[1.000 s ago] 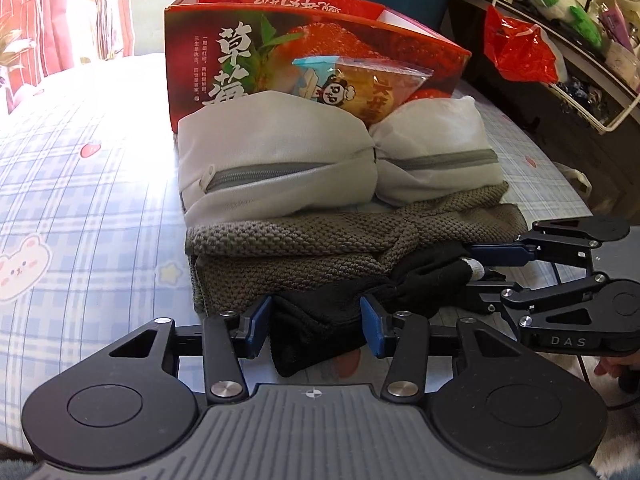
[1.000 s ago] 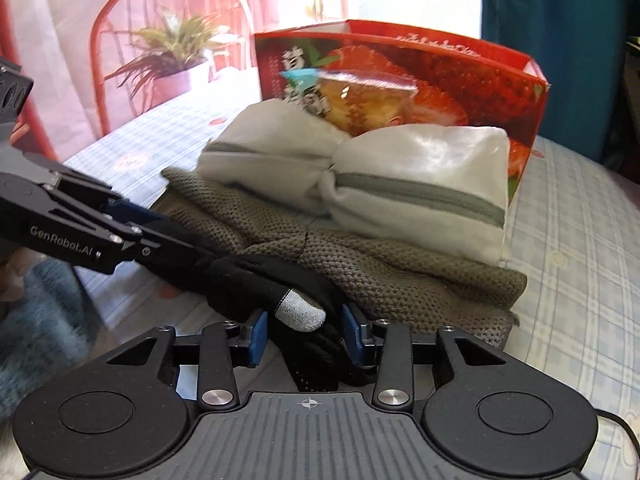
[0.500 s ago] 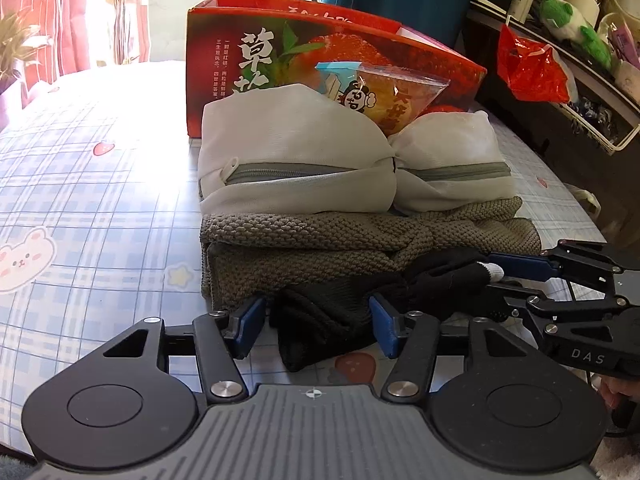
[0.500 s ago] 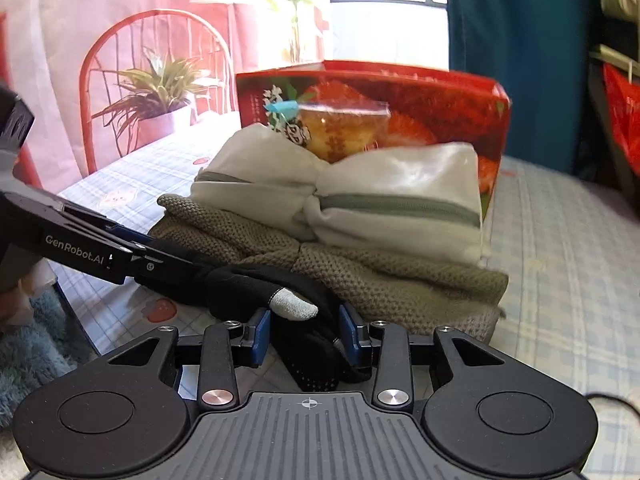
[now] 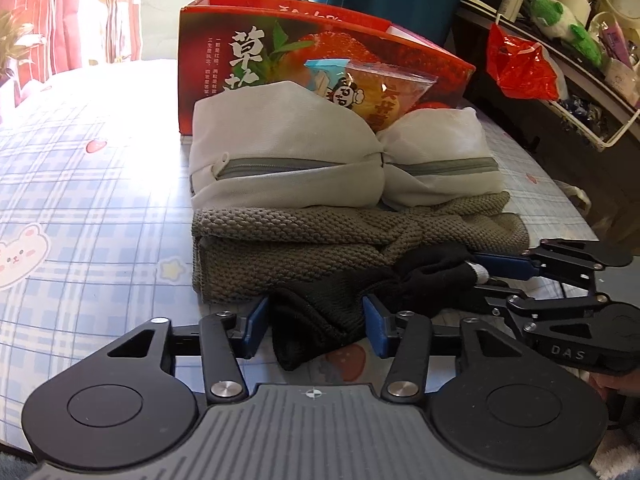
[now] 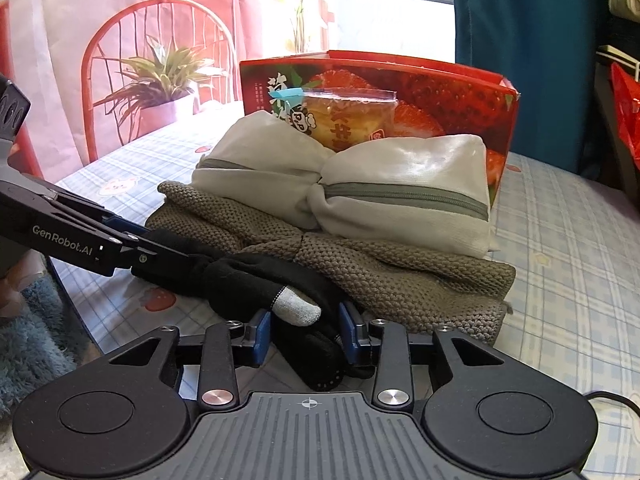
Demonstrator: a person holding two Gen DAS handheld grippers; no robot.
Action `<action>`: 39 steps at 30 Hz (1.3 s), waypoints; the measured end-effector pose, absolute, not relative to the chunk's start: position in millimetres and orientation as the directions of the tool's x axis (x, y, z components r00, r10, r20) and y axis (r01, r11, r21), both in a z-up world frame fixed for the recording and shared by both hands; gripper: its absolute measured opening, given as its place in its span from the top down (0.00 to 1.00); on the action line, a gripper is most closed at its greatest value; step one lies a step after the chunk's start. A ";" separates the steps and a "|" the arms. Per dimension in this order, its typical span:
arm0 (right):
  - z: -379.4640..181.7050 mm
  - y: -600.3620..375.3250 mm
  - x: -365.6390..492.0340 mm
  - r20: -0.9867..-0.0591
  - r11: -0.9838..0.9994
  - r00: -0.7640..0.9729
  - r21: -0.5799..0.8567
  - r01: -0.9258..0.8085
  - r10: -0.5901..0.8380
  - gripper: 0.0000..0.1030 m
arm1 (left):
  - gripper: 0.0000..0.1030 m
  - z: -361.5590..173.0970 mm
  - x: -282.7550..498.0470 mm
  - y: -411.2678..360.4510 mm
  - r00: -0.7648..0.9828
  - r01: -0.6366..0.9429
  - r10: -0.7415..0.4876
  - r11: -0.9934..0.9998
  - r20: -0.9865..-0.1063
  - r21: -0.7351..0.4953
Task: Organize soft objects
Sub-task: 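Lift the black gloves with the right tool over the red box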
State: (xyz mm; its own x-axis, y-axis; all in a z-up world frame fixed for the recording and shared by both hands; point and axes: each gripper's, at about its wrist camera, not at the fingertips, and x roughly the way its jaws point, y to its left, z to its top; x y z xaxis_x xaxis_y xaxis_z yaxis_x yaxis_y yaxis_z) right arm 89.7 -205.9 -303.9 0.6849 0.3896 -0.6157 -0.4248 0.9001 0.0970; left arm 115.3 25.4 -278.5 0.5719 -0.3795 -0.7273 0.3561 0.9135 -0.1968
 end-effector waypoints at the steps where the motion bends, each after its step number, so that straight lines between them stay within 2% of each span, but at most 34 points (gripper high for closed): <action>1: -303.8 -205.9 89.7 -0.616 0.898 0.683 0.100 -0.427 0.394 0.73 | 0.62 -278.3 114.9 25.8 0.565 0.364 -0.394 0.908 -0.725 -0.209; 4: -303.5 -205.7 89.4 -0.616 0.893 0.675 0.111 -0.437 0.407 0.77 | 0.69 -275.9 110.4 21.3 0.572 0.389 -0.397 0.902 -0.717 -0.190; 9: -300.6 -207.1 87.2 -0.603 0.877 0.662 0.141 -0.460 0.444 0.87 | 0.72 -269.1 104.5 24.0 0.599 0.390 -0.410 0.900 -0.688 -0.197; 15: -279.2 -217.2 81.8 -0.524 0.858 0.693 0.169 -0.486 0.496 0.88 | 0.72 -240.6 97.4 38.6 0.635 0.429 -0.475 0.873 -0.609 -0.234; 29: -195.0 -242.6 133.6 -0.356 0.866 0.791 0.175 -0.468 0.499 0.88 | 0.71 -145.1 144.8 18.1 0.699 0.501 -0.502 0.852 -0.510 -0.153; 33: -175.7 -247.6 169.4 -0.344 0.870 0.800 0.159 -0.466 0.491 0.88 | 0.70 -126.1 174.4 9.3 0.715 0.507 -0.485 0.856 -0.503 -0.105; 39: -155.4 -241.5 238.2 -0.394 0.875 0.787 0.121 -0.468 0.475 0.88 | 0.69 -120.6 240.6 8.1 0.702 0.462 -0.462 0.875 -0.541 -0.148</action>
